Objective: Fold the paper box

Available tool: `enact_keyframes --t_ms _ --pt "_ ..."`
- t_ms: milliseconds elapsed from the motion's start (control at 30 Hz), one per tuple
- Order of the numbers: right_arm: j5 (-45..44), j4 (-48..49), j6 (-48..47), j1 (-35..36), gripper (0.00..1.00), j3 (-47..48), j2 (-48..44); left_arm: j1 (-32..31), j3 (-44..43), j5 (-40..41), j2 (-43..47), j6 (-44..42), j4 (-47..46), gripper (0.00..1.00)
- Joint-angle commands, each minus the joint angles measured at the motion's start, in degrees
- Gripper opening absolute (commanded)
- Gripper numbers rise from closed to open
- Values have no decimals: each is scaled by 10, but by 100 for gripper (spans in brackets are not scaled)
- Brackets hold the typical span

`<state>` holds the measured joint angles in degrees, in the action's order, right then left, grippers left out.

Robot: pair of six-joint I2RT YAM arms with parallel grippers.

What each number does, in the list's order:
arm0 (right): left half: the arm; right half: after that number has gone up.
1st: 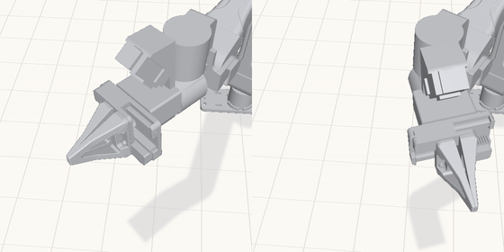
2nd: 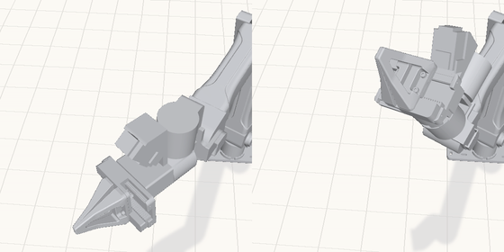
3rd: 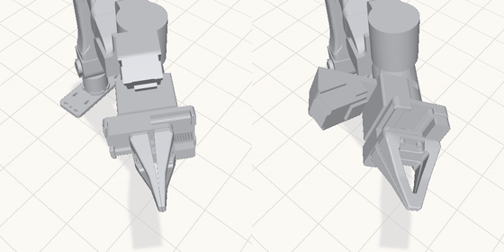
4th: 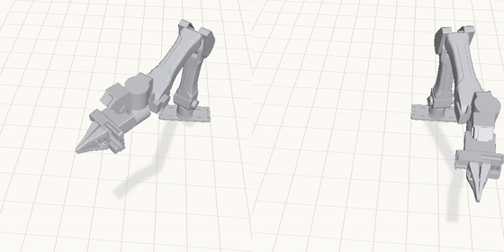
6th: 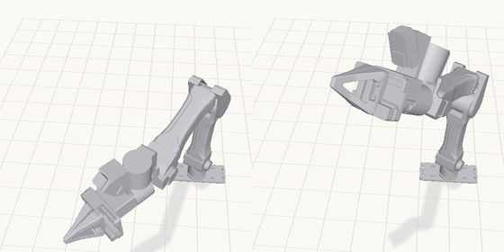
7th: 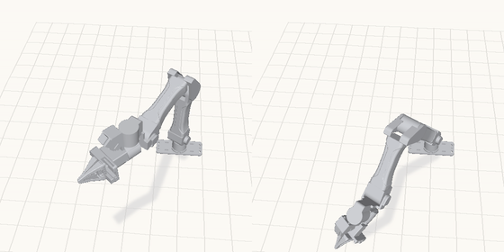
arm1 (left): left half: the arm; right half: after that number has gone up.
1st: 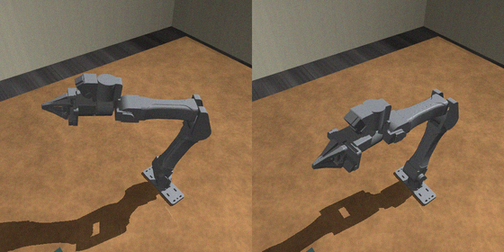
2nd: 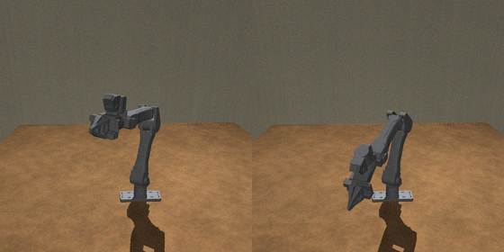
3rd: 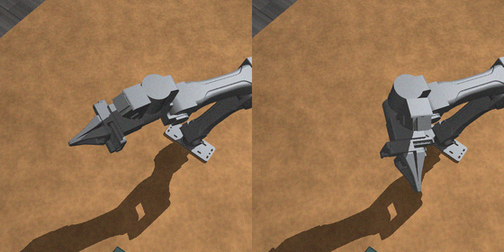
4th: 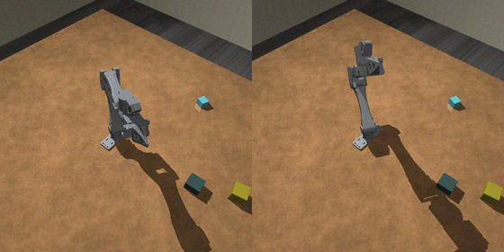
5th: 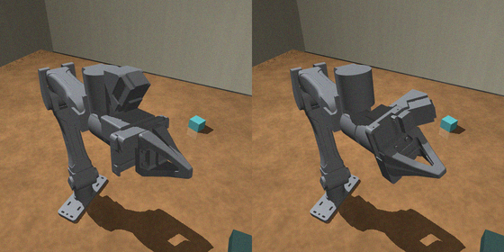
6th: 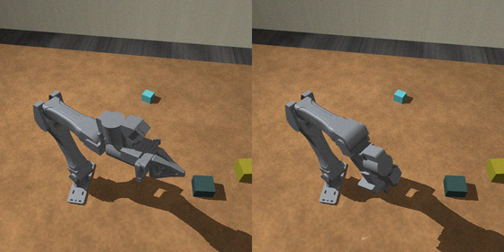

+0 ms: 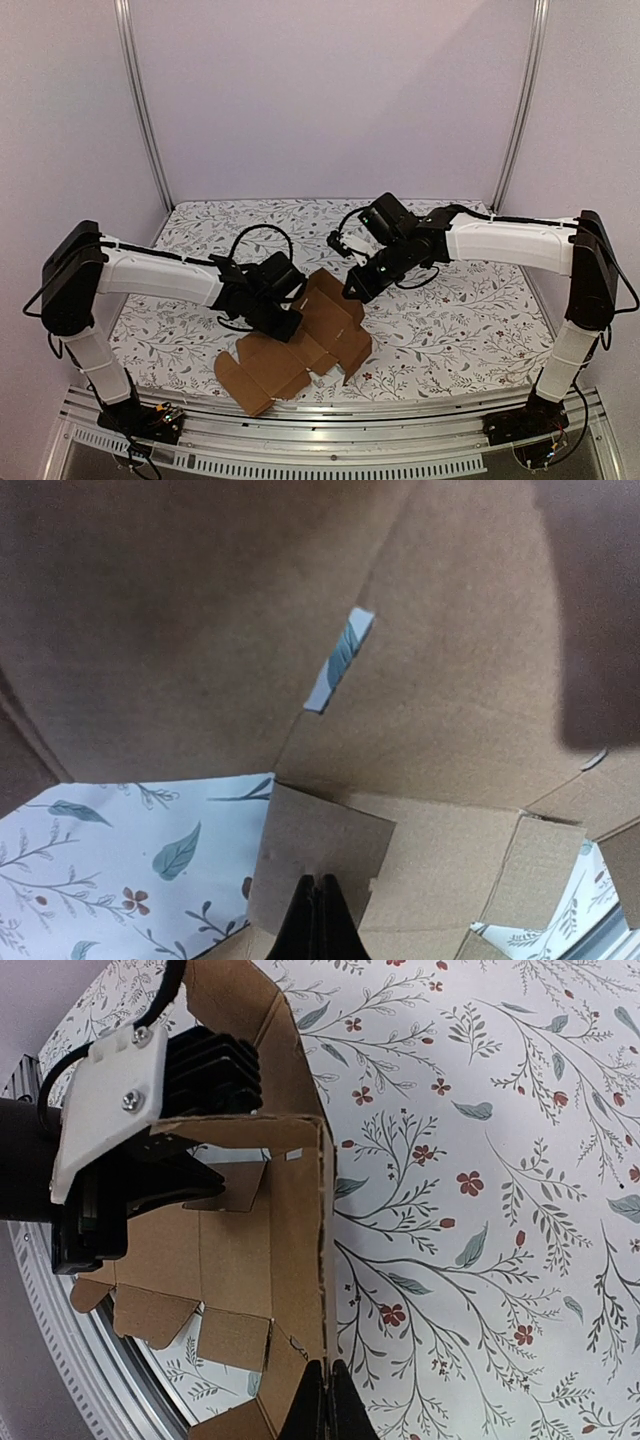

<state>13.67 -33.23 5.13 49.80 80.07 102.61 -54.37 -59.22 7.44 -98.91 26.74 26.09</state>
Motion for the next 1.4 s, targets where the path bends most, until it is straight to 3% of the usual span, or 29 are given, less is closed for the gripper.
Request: enact_keyframes --t_ms 0,333,633,1000,1367 --pt "-5 7 4 -3 0 -13 6 -19 0 -10 -38 9 -13 0" --pt "-20 3 -5 -2 0 -30 -5 -27 13 -10 -53 15 -42 0" --pt "-63 -31 -52 -2 0 -13 -15 -27 -13 -24 24 8 -29 0" --pt "-103 -34 -176 4 0 -5 -47 -17 -66 -16 121 -24 31 0" --pt "-216 -16 -335 45 0 -4 -69 52 -27 24 264 -50 8 0"
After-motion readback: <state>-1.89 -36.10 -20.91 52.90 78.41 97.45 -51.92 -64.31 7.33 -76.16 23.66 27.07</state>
